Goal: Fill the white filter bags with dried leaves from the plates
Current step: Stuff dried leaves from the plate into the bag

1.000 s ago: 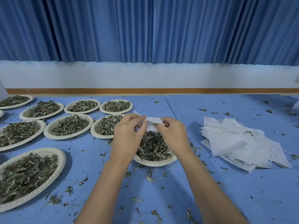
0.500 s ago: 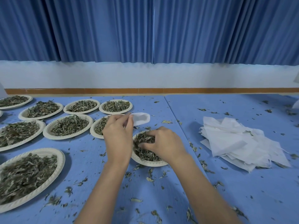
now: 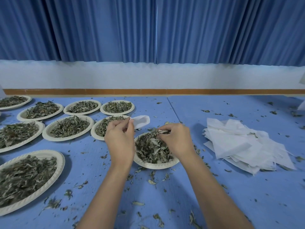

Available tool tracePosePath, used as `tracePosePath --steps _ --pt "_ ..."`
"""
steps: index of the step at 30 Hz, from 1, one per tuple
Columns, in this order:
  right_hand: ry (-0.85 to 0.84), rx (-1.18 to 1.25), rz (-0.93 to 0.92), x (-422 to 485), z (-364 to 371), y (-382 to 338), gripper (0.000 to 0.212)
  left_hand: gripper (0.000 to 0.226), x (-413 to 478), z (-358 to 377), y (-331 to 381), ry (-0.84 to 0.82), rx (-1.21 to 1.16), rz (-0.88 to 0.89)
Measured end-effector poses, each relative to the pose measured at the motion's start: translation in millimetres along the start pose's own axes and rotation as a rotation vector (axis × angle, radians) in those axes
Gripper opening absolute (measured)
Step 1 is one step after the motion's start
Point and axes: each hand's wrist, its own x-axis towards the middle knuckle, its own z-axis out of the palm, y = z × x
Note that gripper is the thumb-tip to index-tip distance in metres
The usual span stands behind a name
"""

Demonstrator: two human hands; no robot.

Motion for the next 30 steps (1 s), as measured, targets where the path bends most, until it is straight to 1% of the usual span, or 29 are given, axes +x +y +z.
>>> tracePosePath --steps 4,8,11,13,16,18,20,23,27,30 --pt "0.03 0.125 0.037 -1 -5 3 0.023 0.026 -4 2 0 -0.023 0.028 0.007" --pt "0.125 0.292 0.111 3 -9 2 0.024 0.025 -6 3 -1 -0.054 0.029 -0.016" --pt "0.082 0.251 0.137 1 -7 4 0.024 0.022 -8 7 -5 -0.061 0.015 -0.007" --pt "0.081 0.241 0.157 -1 -4 5 0.024 0.023 -9 9 -9 -0.06 0.047 0.014" --pt "0.147 0.402 0.202 2 -8 5 0.021 0.025 -10 13 -12 -0.078 0.084 0.032" --pt "0.175 0.543 0.239 5 -13 4 0.013 0.026 -10 14 -12 -0.089 0.098 0.031" --pt "0.159 0.673 0.266 6 -17 3 0.012 0.026 -10 16 -11 -0.098 0.108 0.021" --pt "0.081 0.798 0.282 6 -18 3 0.013 0.026 -11 20 -9 -0.109 0.113 0.014" --pt "-0.022 0.776 0.233 2 -12 1 0.016 0.021 -11 23 -1 -0.133 0.07 -0.005" --pt "-0.024 0.694 0.167 -1 -7 0 0.019 0.026 -9 24 3 -0.187 0.034 -0.078"
